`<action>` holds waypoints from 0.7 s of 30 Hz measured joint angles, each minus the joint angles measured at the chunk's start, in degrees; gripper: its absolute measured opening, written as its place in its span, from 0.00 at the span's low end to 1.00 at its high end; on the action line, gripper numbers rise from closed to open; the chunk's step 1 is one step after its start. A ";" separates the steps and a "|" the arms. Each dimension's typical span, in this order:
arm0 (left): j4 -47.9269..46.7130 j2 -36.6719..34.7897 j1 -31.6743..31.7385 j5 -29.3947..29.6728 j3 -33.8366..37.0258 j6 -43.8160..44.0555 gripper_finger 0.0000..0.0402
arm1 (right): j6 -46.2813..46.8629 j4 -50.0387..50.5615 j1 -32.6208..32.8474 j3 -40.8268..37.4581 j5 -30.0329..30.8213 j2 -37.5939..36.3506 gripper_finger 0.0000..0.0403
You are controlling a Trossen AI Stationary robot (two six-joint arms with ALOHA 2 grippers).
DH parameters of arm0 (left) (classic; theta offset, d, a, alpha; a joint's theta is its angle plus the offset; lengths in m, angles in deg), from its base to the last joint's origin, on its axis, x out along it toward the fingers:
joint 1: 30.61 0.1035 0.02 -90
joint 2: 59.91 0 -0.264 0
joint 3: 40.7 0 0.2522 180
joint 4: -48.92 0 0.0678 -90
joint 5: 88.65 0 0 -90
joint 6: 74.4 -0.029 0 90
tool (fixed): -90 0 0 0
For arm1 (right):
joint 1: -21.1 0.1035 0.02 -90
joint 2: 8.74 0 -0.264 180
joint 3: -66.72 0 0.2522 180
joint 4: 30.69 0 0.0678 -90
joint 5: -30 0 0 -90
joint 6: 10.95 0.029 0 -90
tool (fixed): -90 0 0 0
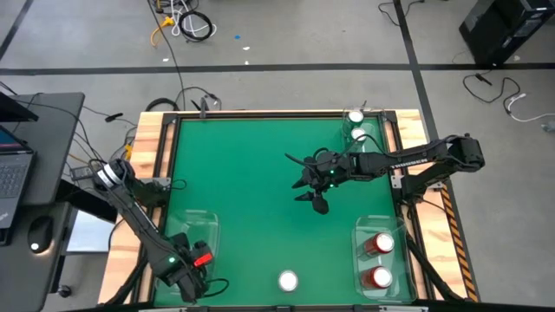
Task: Sort soda cans
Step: Put the top red/white soda can into the left transparent bin
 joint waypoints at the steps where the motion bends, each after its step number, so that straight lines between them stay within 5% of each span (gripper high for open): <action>1: -0.05 -0.05 0.13 -0.03 0.00 0.03 0.91 | -0.02 -0.02 0.00 0.00 0.00 0.00 0.50; 10: -1.19 -0.07 0.45 -1.99 -0.78 -0.88 0.90 | -0.07 -0.56 0.00 0.00 0.00 0.00 0.52; 21: -13.12 -0.09 0.56 1.83 -10.09 -1.56 0.91 | -0.07 -0.96 0.00 0.00 0.00 0.00 0.57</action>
